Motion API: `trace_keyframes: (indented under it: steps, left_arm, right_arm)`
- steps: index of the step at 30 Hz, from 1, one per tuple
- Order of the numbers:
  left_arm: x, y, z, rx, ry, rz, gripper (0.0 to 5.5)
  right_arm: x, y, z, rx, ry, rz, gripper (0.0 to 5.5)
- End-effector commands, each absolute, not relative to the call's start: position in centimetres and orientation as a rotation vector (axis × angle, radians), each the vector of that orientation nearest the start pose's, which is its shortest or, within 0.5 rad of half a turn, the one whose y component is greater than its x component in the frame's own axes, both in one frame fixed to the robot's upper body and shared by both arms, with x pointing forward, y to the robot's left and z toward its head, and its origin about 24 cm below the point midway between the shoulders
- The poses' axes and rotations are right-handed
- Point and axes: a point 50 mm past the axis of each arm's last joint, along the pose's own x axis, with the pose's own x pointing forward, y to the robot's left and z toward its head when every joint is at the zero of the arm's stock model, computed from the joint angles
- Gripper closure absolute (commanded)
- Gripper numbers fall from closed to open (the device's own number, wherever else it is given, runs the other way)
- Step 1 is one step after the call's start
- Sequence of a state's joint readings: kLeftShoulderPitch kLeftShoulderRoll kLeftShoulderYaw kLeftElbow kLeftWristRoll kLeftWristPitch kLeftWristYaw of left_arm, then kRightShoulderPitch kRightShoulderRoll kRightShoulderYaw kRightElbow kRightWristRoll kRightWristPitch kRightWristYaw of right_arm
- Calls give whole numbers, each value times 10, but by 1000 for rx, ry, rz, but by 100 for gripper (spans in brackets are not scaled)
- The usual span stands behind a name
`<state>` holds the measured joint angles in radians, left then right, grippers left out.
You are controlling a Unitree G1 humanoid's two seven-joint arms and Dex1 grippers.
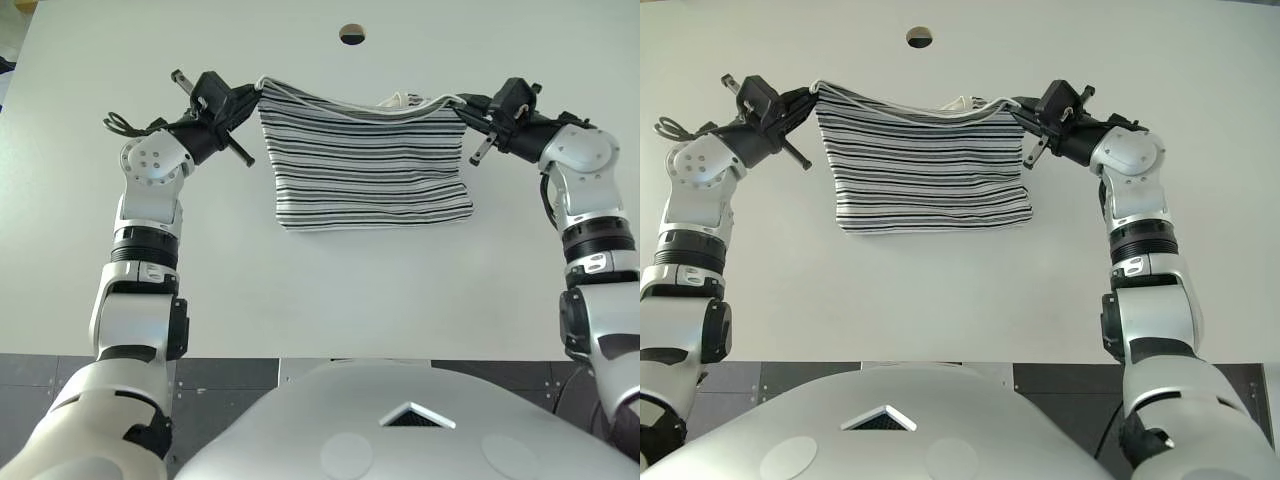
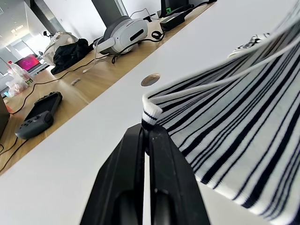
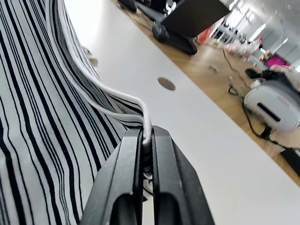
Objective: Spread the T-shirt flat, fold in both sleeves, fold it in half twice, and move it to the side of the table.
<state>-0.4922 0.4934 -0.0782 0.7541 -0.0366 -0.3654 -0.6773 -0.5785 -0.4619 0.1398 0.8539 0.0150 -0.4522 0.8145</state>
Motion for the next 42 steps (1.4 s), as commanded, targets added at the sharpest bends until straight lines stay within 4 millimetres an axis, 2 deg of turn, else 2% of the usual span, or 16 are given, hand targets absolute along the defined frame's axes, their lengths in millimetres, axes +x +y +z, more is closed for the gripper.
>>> trace_keyframes:
  steps: [1, 4, 5, 10, 16, 18, 20, 23, 24, 26, 28, 30, 34, 36, 38, 42]
  left_arm:
    - [335, 216, 64, 497, 51, -646, 539]
    - [337, 215, 61, 478, 70, -640, 539]
    - [338, 215, 60, 475, 77, -639, 517]
    - [347, 221, 56, 465, 143, -556, 452]
    - [359, 236, 71, 433, 115, -405, 385]
    - [357, 231, 79, 440, 19, -447, 385]
    - [341, 207, 84, 451, -126, -638, 385]
    - [295, 171, 79, 672, -238, -951, 385]
    - [282, 164, 76, 765, -249, -1040, 385]
    - [269, 160, 68, 1070, -261, -1120, 385]
    - [266, 164, 57, 1397, -263, -1178, 385]
    - [262, 163, 51, 1547, -288, -1222, 385]
    - [272, 165, 38, 2077, -456, -1245, 385]
    - [279, 169, 32, 2212, -501, -1265, 385]
    - [284, 171, 26, 2297, -550, -1292, 385]
    - [295, 162, 20, 2400, -724, -1359, 385]
  right_arm:
    - [340, -193, 61, -551, 62, 847, 540]
    - [343, -190, 57, -561, 76, 836, 540]
    - [345, -189, 57, -560, 75, 823, 507]
    - [357, -189, 59, -530, 90, 681, 427]
    - [369, -189, 64, -544, 119, 547, 323]
    - [368, -189, 67, -618, 64, 549, 323]
    - [362, -181, 75, -759, -69, 629, 323]
    - [348, -170, 78, -964, -186, 826, 323]
    - [345, -170, 76, -1032, -193, 884, 323]
    - [341, -171, 72, -1142, -169, 981, 323]
    - [339, -166, 68, -1279, -145, 1092, 323]
    - [337, -163, 62, -1325, -106, 1157, 323]
    - [316, -171, 33, -1391, 115, 1426, 323]
    - [299, -176, 25, -1309, 280, 1614, 323]
    - [283, -172, 29, -1197, 355, 1747, 323]
    - [255, -146, 51, -1040, 311, 1933, 323]
